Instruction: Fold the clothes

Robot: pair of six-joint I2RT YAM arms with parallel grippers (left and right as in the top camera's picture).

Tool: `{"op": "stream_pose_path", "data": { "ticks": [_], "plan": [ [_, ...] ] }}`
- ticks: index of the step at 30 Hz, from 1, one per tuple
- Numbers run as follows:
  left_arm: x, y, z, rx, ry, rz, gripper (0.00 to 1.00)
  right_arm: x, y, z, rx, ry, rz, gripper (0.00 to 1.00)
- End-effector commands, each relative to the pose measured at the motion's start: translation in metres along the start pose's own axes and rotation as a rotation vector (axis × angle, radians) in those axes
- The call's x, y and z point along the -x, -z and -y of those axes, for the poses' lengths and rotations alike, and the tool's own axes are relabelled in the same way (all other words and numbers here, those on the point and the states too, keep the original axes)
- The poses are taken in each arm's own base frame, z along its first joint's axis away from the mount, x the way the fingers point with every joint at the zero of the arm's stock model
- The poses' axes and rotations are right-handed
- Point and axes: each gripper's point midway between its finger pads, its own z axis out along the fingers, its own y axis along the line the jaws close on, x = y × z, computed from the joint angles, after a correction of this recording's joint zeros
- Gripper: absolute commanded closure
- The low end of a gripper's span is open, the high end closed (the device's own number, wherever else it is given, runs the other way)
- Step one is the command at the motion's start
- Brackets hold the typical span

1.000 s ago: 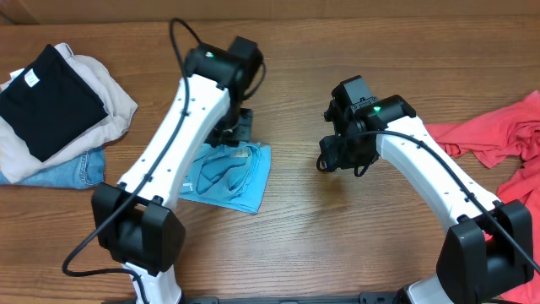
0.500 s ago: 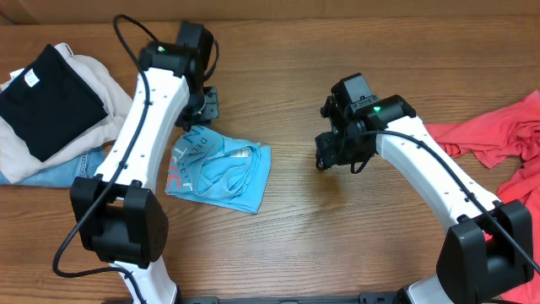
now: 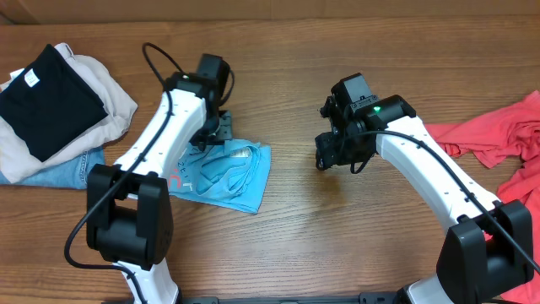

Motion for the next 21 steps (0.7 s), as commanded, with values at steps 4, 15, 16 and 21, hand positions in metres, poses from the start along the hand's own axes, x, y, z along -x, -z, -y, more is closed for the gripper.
{"op": "stream_pose_path", "data": {
  "ticks": [4, 15, 16, 21],
  "plan": [
    [-0.007, -0.012, 0.017, -0.039, -0.015, -0.024, 0.75, 0.006, 0.007, -0.007, 0.032, 0.014, 0.025, 0.43],
    [-0.031, -0.009, 0.026, -0.108, -0.014, -0.133, 0.80, 0.007, 0.007, -0.006, 0.032, 0.013, 0.025, 0.43],
    [-0.031, -0.007, 0.027, -0.126, -0.010, -0.139, 0.83, 0.006, 0.007, -0.006, 0.032, 0.013, 0.025, 0.43],
    [-0.025, 0.002, 0.026, -0.167, 0.035, -0.115, 0.86, 0.006, 0.007, -0.006, 0.031, 0.013, 0.025, 0.43]
  ]
}}
